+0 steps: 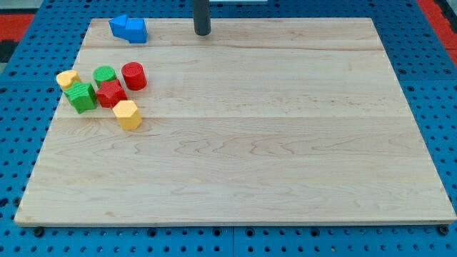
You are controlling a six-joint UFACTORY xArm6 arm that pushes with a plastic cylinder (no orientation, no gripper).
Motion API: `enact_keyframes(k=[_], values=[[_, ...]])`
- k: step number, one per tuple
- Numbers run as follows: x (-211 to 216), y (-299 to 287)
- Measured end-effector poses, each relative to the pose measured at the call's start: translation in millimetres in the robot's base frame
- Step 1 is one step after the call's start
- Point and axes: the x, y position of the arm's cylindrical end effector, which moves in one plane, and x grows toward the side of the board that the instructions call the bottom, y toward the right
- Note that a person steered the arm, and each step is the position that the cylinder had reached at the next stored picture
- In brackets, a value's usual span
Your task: Separate blue triangle from blue cube
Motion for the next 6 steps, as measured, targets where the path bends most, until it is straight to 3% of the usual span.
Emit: enact_keyframes(k=[1,5,6], values=[[19,6],[30,4],[59,-20]])
